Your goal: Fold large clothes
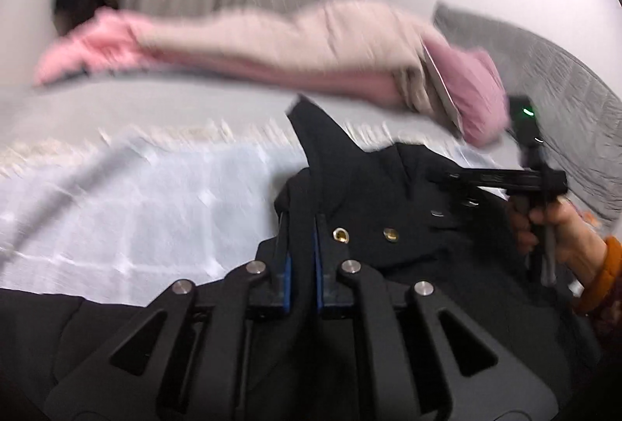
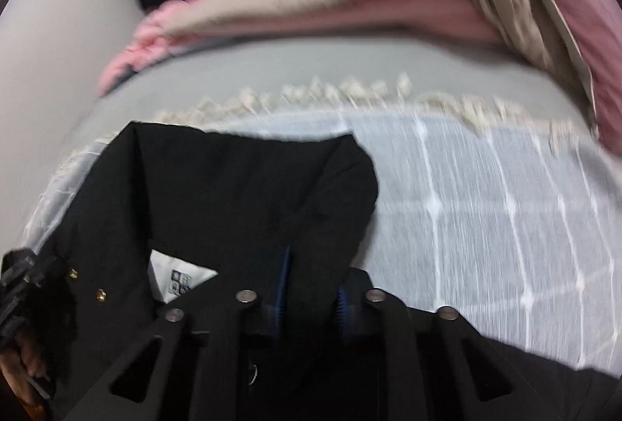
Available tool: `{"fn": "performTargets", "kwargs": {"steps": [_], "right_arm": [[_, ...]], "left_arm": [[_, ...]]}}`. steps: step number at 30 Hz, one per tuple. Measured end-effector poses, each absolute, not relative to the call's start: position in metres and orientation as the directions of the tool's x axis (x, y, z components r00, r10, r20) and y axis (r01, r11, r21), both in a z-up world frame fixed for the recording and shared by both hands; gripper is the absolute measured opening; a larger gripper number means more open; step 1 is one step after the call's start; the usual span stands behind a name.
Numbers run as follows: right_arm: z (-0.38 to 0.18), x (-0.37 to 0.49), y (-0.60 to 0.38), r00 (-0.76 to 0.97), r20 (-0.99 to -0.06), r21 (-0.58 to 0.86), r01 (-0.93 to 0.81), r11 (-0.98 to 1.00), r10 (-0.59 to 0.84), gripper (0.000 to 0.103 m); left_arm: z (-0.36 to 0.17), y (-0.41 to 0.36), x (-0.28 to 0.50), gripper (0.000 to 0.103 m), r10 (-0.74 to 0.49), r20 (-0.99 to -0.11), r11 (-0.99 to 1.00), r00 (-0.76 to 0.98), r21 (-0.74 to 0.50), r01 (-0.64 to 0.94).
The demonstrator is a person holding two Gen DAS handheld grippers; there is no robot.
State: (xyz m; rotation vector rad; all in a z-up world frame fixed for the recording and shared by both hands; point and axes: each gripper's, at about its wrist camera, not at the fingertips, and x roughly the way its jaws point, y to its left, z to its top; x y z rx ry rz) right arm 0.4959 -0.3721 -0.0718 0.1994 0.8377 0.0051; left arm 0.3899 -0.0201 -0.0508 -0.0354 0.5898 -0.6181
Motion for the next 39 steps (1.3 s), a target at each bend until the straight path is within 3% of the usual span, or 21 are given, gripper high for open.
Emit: {"fn": "performTargets", "kwargs": {"steps": [2, 4, 5, 6, 7, 9, 13, 18, 21, 24, 28, 30, 35, 39], "right_arm": [[-0.071, 0.49, -0.382, 0.729, -0.681, 0.219, 0.112, 0.969, 0.069, 0.01], [-0.087, 0.497, -0.387, 0.682, -0.731, 0.184, 0.181, 0.966, 0.011, 0.014], [-0.094, 0.498, -0.388, 0.654, -0.756, 0.181, 0.206, 0.962, 0.002, 0.018], [-0.095, 0.495, -0.388, 0.656, -0.754, 0.183, 0.225, 0.957, -0.01, 0.024], [-0.093, 0.493, -0.388, 0.663, -0.749, 0.191, 0.229, 0.954, -0.01, 0.032], [-0.081, 0.481, -0.389, 0.678, -0.735, 0.211, 0.214, 0.954, 0.01, 0.038], [-0.061, 0.451, -0.384, 0.708, -0.706, 0.182, 0.166, 0.969, 0.011, 0.038], [-0.105, 0.453, -0.383, 0.552, -0.826, 0.018, 0.224, 0.974, -0.112, 0.035], [-0.099, 0.451, -0.394, 0.546, -0.832, 0.095, 0.319, 0.943, -0.101, 0.035], [-0.078, 0.438, -0.392, 0.534, -0.837, 0.109, 0.375, 0.921, -0.118, 0.04], [-0.047, 0.387, -0.375, 0.561, -0.821, 0.095, 0.318, 0.943, -0.106, 0.062], [-0.033, 0.351, -0.364, 0.577, -0.809, 0.066, 0.277, 0.959, -0.112, 0.067], [-0.016, 0.278, -0.349, 0.596, -0.801, 0.116, 0.241, 0.964, -0.053, 0.071], [-0.01, 0.224, -0.334, 0.605, -0.797, 0.15, 0.202, 0.968, -0.003, 0.072]], "left_arm": [[-0.071, -0.028, 0.408, 0.015, -0.493, -0.607, 0.851, 0.623, -0.19, 0.489], [-0.094, -0.037, 0.431, 0.023, -0.429, -0.721, 0.879, 0.544, -0.195, 0.434], [-0.093, -0.033, 0.433, 0.024, -0.446, -0.713, 0.876, 0.541, -0.224, 0.426], [-0.087, -0.03, 0.432, 0.032, -0.447, -0.701, 0.879, 0.555, -0.228, 0.419], [-0.081, -0.027, 0.428, 0.047, -0.427, -0.693, 0.89, 0.58, -0.208, 0.406], [-0.068, -0.02, 0.416, 0.065, -0.41, -0.676, 0.898, 0.612, -0.183, 0.4], [-0.049, -0.001, 0.396, 0.068, -0.442, -0.687, 0.886, 0.577, -0.234, 0.4], [-0.026, 0.035, 0.361, 0.07, -0.49, -0.701, 0.868, 0.518, -0.338, 0.364], [-0.009, 0.054, 0.345, 0.073, -0.463, -0.716, 0.883, 0.522, -0.321, 0.343], [0.009, 0.081, 0.326, 0.08, -0.394, -0.749, 0.914, 0.532, -0.259, 0.313], [0.022, 0.115, 0.292, 0.083, -0.326, -0.796, 0.935, 0.51, -0.193, 0.297], [0.022, 0.124, 0.272, 0.084, -0.284, -0.818, 0.944, 0.5, -0.145, 0.298], [0.006, 0.131, 0.235, 0.085, -0.129, -0.856, 0.943, 0.501, 0.051, 0.328], [-0.01, 0.149, 0.222, 0.085, 0.07, -0.876, 0.959, 0.478, 0.191, 0.209]]}}
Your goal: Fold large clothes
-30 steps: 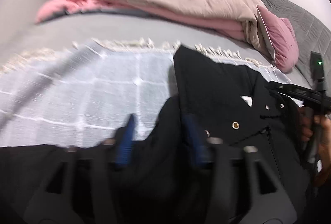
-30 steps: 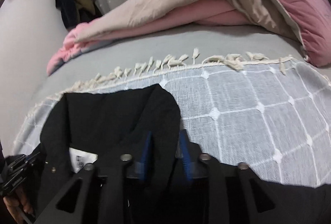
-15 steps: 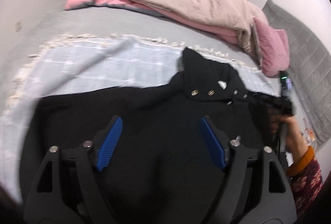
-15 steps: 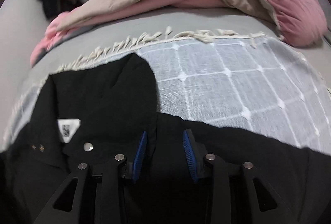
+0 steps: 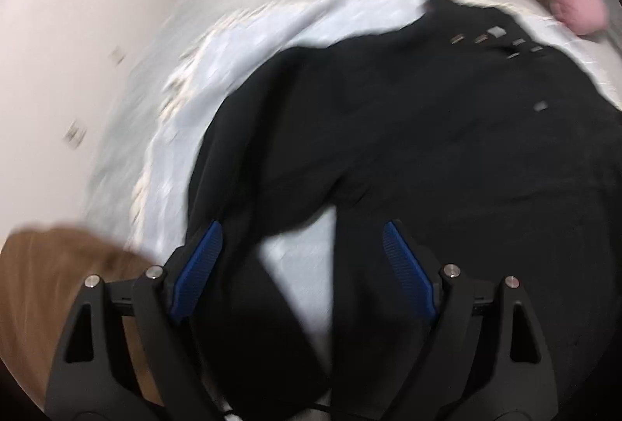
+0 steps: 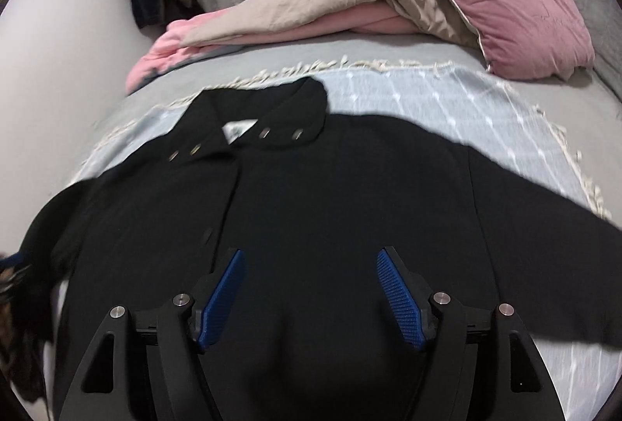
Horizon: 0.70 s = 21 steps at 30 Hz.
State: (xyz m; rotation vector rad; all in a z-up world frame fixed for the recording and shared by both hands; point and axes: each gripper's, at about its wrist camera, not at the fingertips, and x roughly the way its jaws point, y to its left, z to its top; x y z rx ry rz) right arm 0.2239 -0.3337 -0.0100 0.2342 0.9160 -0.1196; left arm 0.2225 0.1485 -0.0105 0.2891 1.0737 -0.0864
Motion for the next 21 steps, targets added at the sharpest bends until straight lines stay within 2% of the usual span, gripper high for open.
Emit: {"fn": "performTargets", "kwargs": {"steps": [4, 11, 16, 18, 21], "right_arm": [[-0.006, 0.191, -0.325, 0.622, -0.783, 0.169, 0.186, 0.968, 0.017, 0.072], [-0.006, 0.177, -0.321, 0.629, -0.776, 0.226, 0.198, 0.954, 0.053, 0.073], [-0.014, 0.175, -0.309, 0.611, -0.787, 0.24, 0.174, 0.955, 0.086, 0.073], [-0.016, 0.175, -0.306, 0.606, -0.79, 0.239, 0.169, 0.956, 0.091, 0.073], [-0.019, 0.175, -0.303, 0.603, -0.792, 0.24, 0.166, 0.956, 0.094, 0.073]], "left_arm": [[-0.008, 0.161, 0.192, 0.085, 0.06, -0.872, 0.975, 0.486, 0.156, 0.16], [-0.033, 0.159, 0.157, 0.085, 0.175, -0.849, 0.966, 0.498, 0.245, 0.078], [-0.059, 0.184, 0.178, 0.085, 0.12, -0.876, 0.993, 0.467, 0.102, -0.063], [-0.058, 0.18, 0.184, 0.085, 0.097, -0.871, 0.995, 0.481, 0.083, -0.05], [-0.055, 0.159, 0.188, 0.085, 0.134, -0.828, 0.985, 0.544, 0.172, 0.021]]}}
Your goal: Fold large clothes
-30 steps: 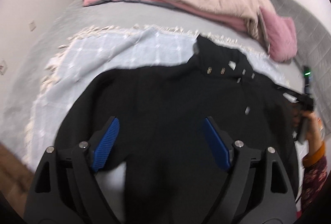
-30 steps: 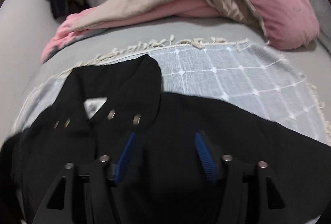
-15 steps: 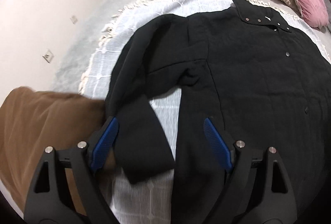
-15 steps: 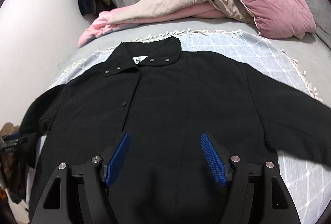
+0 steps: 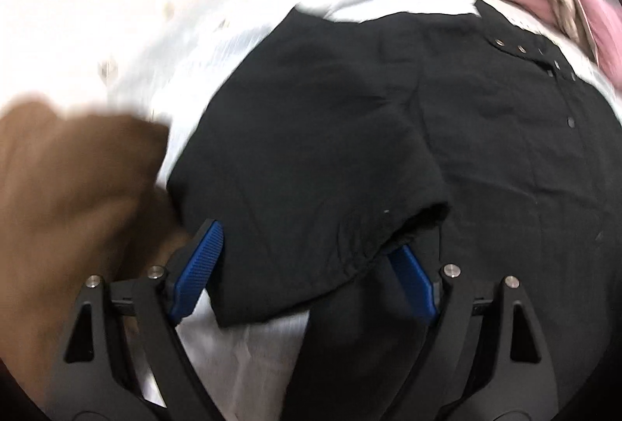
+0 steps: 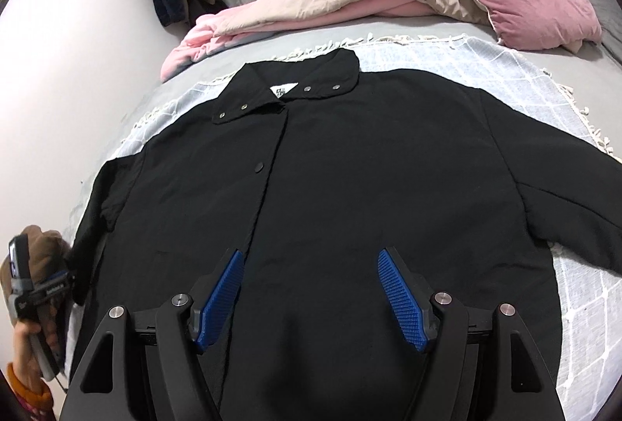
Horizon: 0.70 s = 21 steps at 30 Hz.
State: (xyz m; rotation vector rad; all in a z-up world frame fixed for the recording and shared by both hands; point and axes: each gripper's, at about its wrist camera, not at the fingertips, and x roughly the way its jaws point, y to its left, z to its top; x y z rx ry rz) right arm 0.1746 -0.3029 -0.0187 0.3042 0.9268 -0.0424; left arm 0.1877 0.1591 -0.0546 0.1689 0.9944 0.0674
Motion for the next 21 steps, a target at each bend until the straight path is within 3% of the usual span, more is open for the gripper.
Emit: {"fn": "performTargets", "kwargs": {"steps": [2, 3, 4, 5, 8, 13, 16, 19, 21], "right_arm": [[-0.019, 0.176, -0.301, 0.602, -0.793, 0.239, 0.167, 0.956, 0.094, 0.073], [-0.02, 0.176, -0.301, 0.602, -0.793, 0.241, 0.168, 0.956, 0.094, 0.073], [-0.021, 0.177, -0.299, 0.599, -0.794, 0.243, 0.167, 0.956, 0.098, 0.073], [-0.021, 0.178, -0.298, 0.597, -0.796, 0.244, 0.164, 0.956, 0.101, 0.073], [-0.024, 0.177, -0.295, 0.593, -0.799, 0.236, 0.155, 0.959, 0.101, 0.073], [-0.03, 0.181, -0.295, 0.579, -0.811, 0.22, 0.172, 0.96, 0.082, 0.073], [-0.035, 0.184, -0.294, 0.568, -0.82, 0.204, 0.18, 0.962, 0.067, 0.073], [-0.039, 0.189, -0.294, 0.56, -0.827, 0.183, 0.189, 0.965, 0.048, 0.073], [-0.041, 0.192, -0.293, 0.555, -0.831, 0.175, 0.197, 0.965, 0.037, 0.073]], "left_arm": [[-0.063, 0.147, 0.194, 0.084, 0.157, -0.822, 0.969, 0.548, 0.237, 0.077], [-0.066, 0.144, 0.196, 0.06, 0.157, -0.822, 0.964, 0.548, 0.248, 0.096], [-0.068, 0.142, 0.198, 0.005, 0.142, -0.823, 0.961, 0.55, 0.247, 0.122], [-0.065, 0.14, 0.2, 0.011, 0.141, -0.826, 0.959, 0.546, 0.251, 0.133], [-0.029, 0.138, 0.206, 0.007, 0.124, -0.779, 0.954, 0.615, 0.265, 0.142], [0.08, 0.172, 0.255, 0.007, 0.177, -0.631, 0.947, 0.755, 0.317, 0.043], [0.114, 0.233, 0.305, 0.007, 0.318, -0.601, 0.931, 0.734, 0.344, -0.122], [0.108, 0.294, 0.343, 0.009, 0.472, -0.572, 0.873, 0.671, 0.408, -0.267], [0.088, 0.322, 0.364, 0.02, 0.563, -0.575, 0.821, 0.594, 0.469, -0.325]]}}
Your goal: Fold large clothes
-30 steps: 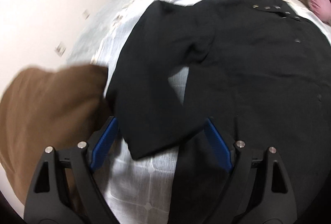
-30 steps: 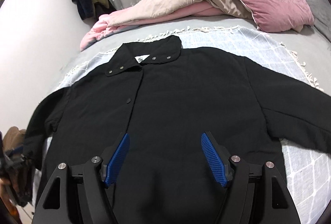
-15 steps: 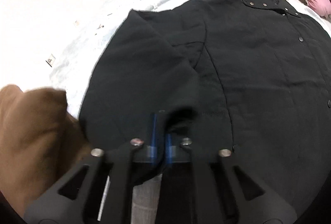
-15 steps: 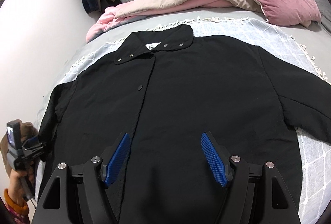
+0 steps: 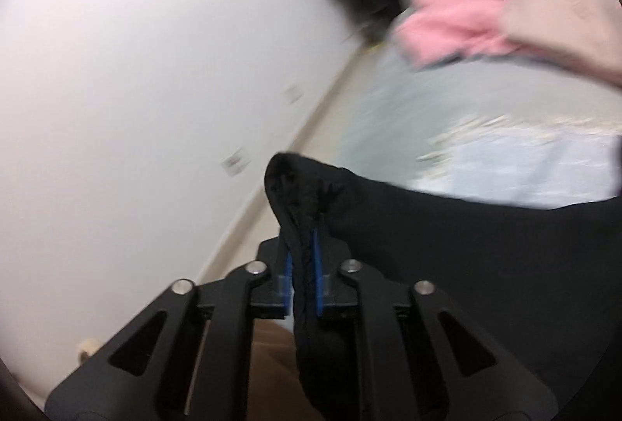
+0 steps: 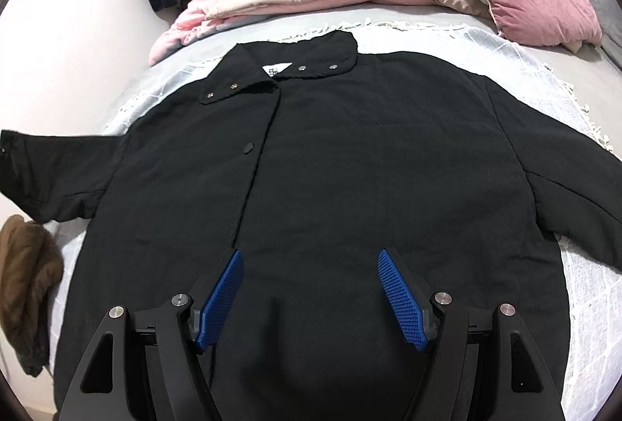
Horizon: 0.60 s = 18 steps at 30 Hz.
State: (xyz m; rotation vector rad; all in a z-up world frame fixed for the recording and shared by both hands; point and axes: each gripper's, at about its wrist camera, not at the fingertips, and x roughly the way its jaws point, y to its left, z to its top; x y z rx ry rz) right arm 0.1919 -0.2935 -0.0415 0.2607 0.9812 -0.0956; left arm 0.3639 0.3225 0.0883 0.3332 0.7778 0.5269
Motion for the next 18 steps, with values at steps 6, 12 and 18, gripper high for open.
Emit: {"fn": "performTargets", "kwargs": {"steps": [6, 12, 18], "right_arm": [[-0.05, 0.198, -0.297, 0.528, -0.849, 0.126, 0.213, 0.969, -0.006, 0.073], [-0.047, 0.22, -0.295, 0.533, -0.842, 0.052, 0.223, 0.973, -0.078, 0.073], [-0.052, 0.259, -0.297, 0.573, -0.8, -0.074, 0.204, 0.976, -0.18, 0.073]], "left_arm": [[0.072, 0.353, 0.383, 0.075, 0.749, -0.454, 0.661, 0.483, 0.566, -0.493], [0.065, 0.277, 0.37, 0.08, 0.392, -0.659, 0.92, 0.642, 0.293, -0.26], [0.012, 0.178, 0.38, 0.083, 0.03, -0.782, 0.999, 0.622, 0.034, -0.005]]}}
